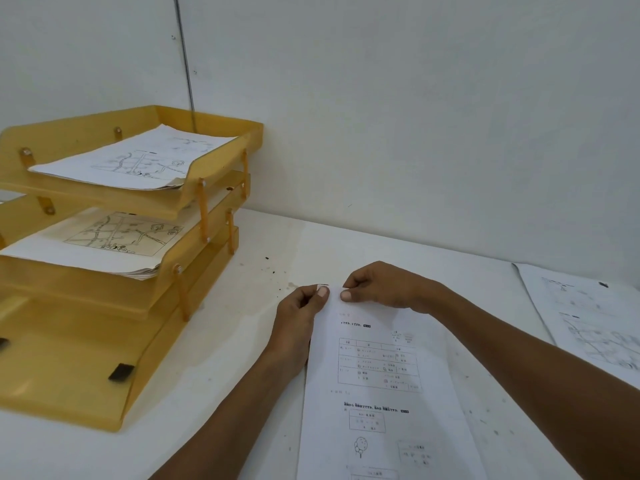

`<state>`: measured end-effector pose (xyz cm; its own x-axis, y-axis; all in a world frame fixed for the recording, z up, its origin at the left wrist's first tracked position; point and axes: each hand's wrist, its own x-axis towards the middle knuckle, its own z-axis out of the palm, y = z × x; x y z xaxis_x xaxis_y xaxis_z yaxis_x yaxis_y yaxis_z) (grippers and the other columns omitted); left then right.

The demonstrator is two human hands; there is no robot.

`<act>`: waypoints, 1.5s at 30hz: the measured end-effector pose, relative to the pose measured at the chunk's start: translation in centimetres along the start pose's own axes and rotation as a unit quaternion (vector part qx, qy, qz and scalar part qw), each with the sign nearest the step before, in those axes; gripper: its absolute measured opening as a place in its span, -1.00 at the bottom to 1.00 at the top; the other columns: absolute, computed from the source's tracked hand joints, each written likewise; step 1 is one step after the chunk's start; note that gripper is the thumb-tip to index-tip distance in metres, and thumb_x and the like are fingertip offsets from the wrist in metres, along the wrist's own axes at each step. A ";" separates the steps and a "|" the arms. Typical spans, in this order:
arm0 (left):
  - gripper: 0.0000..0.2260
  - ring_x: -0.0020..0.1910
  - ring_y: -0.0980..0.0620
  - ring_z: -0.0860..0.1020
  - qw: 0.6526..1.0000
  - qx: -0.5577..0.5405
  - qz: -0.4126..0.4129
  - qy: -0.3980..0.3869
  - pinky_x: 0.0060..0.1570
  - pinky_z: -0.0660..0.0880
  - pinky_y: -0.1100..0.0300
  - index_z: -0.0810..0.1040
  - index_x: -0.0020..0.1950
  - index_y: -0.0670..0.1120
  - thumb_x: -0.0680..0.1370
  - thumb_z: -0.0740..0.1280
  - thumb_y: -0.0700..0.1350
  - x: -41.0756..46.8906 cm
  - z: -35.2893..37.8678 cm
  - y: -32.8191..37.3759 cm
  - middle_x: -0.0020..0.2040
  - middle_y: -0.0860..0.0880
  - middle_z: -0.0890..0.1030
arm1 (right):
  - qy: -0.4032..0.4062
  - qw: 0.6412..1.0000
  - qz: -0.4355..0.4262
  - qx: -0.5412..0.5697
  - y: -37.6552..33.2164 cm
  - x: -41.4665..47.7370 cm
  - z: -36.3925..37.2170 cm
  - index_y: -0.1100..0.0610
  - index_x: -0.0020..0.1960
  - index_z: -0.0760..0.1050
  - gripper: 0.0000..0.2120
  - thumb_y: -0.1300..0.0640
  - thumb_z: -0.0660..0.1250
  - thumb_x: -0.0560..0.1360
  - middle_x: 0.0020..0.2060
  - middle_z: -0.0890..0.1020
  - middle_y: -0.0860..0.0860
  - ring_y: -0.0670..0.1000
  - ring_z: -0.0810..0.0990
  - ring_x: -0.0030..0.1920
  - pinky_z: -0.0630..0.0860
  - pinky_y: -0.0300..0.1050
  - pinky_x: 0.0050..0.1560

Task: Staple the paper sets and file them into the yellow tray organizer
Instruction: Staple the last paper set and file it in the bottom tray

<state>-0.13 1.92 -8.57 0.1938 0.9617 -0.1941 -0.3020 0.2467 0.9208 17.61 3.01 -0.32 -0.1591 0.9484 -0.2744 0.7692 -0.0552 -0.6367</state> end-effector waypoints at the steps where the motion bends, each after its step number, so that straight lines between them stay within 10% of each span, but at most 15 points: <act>1: -0.79 0.12 -0.22 0.68 1.000 0.003 0.000 -0.003 0.16 0.63 -0.15 0.64 0.15 -0.15 0.61 0.41 -0.04 -0.1 0.0 0.1 0.11 -0.17 0.72 | 0.003 1.000 -0.004 0.000 0.1 0.0 0.0 0.04 -0.01 0.65 -0.85 -0.03 0.41 0.54 -0.08 0.72 -0.05 -0.11 0.63 -0.14 0.51 -0.22 -0.05; 12: -0.71 0.14 -0.12 0.70 0.976 0.129 -0.063 -0.161 0.27 0.57 -0.13 0.60 0.30 -0.14 0.72 0.18 -0.04 -1.2 -0.1 0.2 0.16 -0.09 0.73 | 0.037 0.999 0.013 0.030 1.9 0.1 -1.2 0.02 -0.08 0.66 -0.90 0.02 0.40 0.55 -0.13 0.69 -0.07 -0.10 0.60 -0.14 0.50 -0.22 -0.06; 18: -0.72 0.08 -0.10 0.71 0.976 0.190 -0.037 -0.099 0.22 0.60 -0.18 0.59 0.27 -0.06 0.73 0.15 -0.01 -1.0 0.3 -0.7 0.10 -0.04 0.74 | 0.036 0.998 0.004 0.050 1.9 -0.1 -0.4 0.04 -0.01 0.63 -0.81 -0.07 0.37 0.56 -0.06 0.68 -0.11 -0.12 0.63 -0.07 0.50 -0.27 -0.05; 24: -0.71 0.10 -0.11 0.71 0.975 0.196 -0.057 -0.093 0.26 0.57 -0.18 0.62 0.26 -0.09 0.73 0.13 -0.06 -0.4 0.2 -1.0 0.11 -0.04 0.74 | 0.240 0.969 0.061 0.009 5.7 -1.2 -4.9 0.16 0.10 0.59 -0.79 0.06 0.27 0.61 -0.02 0.69 0.05 -0.03 0.60 -0.09 0.46 -0.16 -0.01; 29: -0.70 0.09 -0.12 0.71 0.969 0.212 -0.071 -0.101 0.25 0.57 -0.18 0.63 0.24 -0.11 0.73 0.13 -0.08 -0.1 0.4 -0.9 0.10 -0.06 0.75 | 0.089 0.950 0.256 -0.157 10.7 -3.9 -6.2 0.28 0.00 0.54 -0.54 -0.17 0.31 0.55 -0.20 0.59 0.15 0.07 0.57 -0.31 0.45 -0.17 -0.32; 36: -0.70 0.10 -0.09 0.70 0.968 0.214 -0.066 -0.113 0.24 0.59 -0.09 0.62 0.27 -0.10 0.74 0.13 -0.07 -1.4 0.7 0.1 0.13 -0.06 0.73 | 0.125 0.945 0.253 -0.168 12.2 -4.1 -6.0 0.42 0.07 0.55 -0.60 0.04 0.37 0.54 -0.20 0.62 0.21 0.08 0.58 -0.32 0.61 -0.07 -0.32; 40: -0.72 0.09 -0.09 0.71 0.972 0.200 -0.074 -0.102 0.25 0.58 -0.10 0.63 0.26 -0.11 0.73 0.15 -0.09 -1.4 0.7 0.1 0.11 -0.05 0.74 | 0.298 0.919 0.195 0.170 10.5 -3.8 -6.8 0.36 0.14 0.48 -0.68 0.08 0.31 0.61 -0.13 0.58 0.20 0.10 0.56 -0.25 0.57 -0.03 -0.21; 45: -0.73 0.08 -0.11 0.72 0.976 0.172 -0.090 -0.098 0.25 0.58 -0.11 0.64 0.23 -0.11 0.72 0.16 -0.11 -1.1 0.6 0.2 0.08 -0.07 0.75 | 0.206 0.703 0.067 0.678 5.7 -2.8 -7.5 0.33 0.16 0.41 -0.73 0.16 0.04 0.71 0.06 0.58 0.25 0.21 0.64 0.00 0.68 0.16 -0.07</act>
<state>0.14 0.81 -7.92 0.3989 0.8573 -0.3255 0.0782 0.3219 0.9435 27.08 2.38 2.27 0.2666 0.9008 -0.3428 -0.5799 -0.1342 -0.8036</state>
